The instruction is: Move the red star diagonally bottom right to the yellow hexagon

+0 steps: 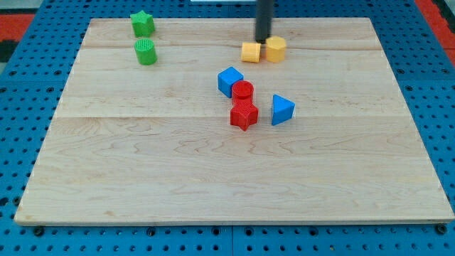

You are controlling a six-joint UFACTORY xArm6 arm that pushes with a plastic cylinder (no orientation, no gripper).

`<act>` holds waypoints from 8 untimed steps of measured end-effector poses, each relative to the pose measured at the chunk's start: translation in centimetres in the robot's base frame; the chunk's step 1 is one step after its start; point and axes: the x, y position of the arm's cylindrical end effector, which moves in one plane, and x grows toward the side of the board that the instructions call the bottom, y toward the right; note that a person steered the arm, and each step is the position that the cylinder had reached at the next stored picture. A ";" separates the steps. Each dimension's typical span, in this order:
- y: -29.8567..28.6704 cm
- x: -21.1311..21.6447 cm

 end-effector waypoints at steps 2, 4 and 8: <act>5.3 10.5; 0.4 3.6; -9.4 7.8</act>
